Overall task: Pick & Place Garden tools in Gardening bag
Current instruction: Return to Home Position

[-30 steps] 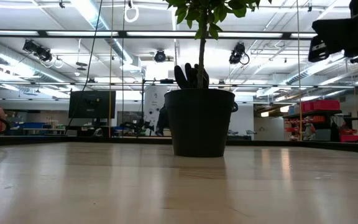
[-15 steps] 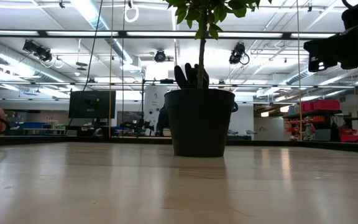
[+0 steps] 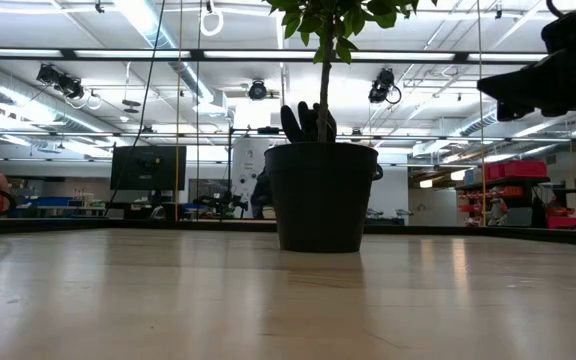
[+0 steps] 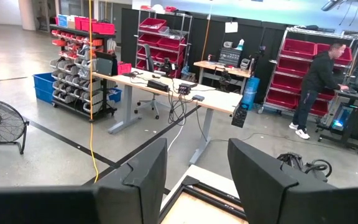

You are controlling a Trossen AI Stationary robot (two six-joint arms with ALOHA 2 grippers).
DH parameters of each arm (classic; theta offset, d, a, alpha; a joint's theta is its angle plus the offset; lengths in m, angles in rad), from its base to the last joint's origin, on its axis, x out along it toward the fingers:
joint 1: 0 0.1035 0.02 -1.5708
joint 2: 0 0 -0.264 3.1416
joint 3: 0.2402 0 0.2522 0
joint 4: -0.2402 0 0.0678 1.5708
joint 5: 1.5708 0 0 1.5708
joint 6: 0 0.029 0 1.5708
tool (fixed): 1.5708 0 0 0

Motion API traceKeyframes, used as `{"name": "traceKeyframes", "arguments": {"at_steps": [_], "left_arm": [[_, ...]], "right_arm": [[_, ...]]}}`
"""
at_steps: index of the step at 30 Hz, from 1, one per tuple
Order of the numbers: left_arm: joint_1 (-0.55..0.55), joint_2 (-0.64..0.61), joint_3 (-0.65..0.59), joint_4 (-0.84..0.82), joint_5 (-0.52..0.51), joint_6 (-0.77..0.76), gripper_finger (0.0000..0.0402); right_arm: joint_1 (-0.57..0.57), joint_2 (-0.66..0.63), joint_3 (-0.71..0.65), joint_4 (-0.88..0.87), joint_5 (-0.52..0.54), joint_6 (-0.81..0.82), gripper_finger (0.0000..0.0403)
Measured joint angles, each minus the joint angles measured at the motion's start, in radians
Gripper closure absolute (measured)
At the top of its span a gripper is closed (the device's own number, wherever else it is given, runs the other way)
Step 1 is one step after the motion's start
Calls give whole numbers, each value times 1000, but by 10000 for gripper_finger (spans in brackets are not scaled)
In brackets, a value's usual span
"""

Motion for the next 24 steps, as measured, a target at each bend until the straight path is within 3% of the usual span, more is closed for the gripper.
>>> {"name": "traceKeyframes", "arguments": {"at_steps": [24], "left_arm": [[0,0,0,0,0,0,225]], "right_arm": [[-6,0,0,0,0,-16,378]]}}
